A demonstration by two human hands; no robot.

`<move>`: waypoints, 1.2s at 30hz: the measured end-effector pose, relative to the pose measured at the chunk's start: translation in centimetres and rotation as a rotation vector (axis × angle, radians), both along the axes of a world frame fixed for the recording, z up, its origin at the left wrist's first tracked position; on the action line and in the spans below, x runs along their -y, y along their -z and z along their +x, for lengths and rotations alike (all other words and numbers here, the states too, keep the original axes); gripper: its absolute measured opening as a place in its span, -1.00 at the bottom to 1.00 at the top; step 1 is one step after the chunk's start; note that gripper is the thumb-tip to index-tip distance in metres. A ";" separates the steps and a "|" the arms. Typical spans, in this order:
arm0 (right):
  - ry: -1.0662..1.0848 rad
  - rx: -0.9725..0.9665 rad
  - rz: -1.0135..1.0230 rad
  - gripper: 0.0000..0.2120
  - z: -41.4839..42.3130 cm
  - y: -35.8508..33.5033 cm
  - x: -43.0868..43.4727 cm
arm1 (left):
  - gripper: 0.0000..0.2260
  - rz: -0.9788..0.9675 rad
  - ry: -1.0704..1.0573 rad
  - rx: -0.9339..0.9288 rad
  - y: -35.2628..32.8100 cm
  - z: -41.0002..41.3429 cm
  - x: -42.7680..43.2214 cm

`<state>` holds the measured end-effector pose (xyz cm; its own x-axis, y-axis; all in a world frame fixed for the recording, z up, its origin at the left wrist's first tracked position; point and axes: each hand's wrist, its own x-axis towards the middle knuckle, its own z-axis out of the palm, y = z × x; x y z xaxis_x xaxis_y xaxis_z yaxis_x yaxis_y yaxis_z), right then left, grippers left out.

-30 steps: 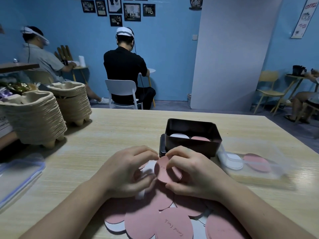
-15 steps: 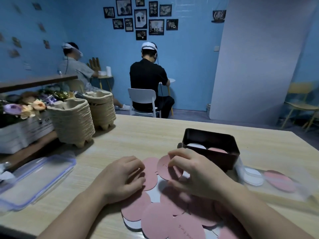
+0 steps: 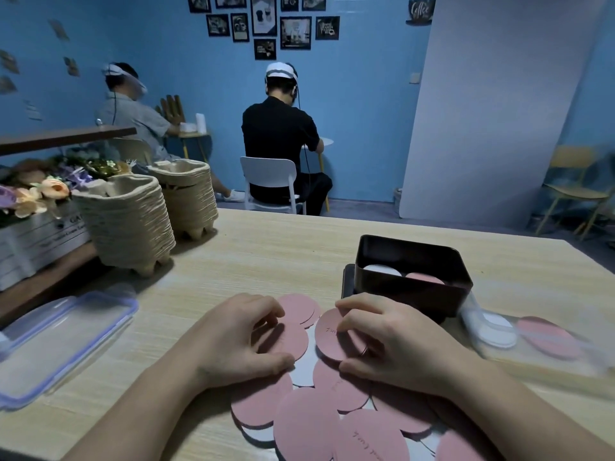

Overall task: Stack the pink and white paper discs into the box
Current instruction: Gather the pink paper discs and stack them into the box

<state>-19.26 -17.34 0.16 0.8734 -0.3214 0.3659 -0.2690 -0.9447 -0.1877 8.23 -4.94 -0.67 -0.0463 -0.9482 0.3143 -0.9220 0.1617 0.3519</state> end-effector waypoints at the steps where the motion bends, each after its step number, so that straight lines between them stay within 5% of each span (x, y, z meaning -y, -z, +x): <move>1: 0.005 0.000 0.009 -0.66 -0.1 0.0 0.0 | -0.44 -0.001 -0.002 -0.010 0.0 -0.1 0.1; 11: 0.012 -0.006 0.009 -0.66 0.0 -0.1 -0.2 | -0.60 -0.206 0.049 -0.072 -0.1 -0.7 -0.4; 22: -0.097 0.082 0.091 -0.48 0.7 -0.3 -0.6 | -0.60 -0.346 0.151 0.069 -0.1 -2.9 0.7; 36: -0.074 0.127 0.086 -0.67 0.3 -0.3 -0.6 | -0.64 -0.407 0.200 0.037 0.9 -3.0 0.7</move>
<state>-18.92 -16.75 0.43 0.8445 -0.2925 0.4486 -0.1683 -0.9402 -0.2963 5.27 -5.63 -1.56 -0.2341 -0.7191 0.6543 -0.8692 0.4563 0.1905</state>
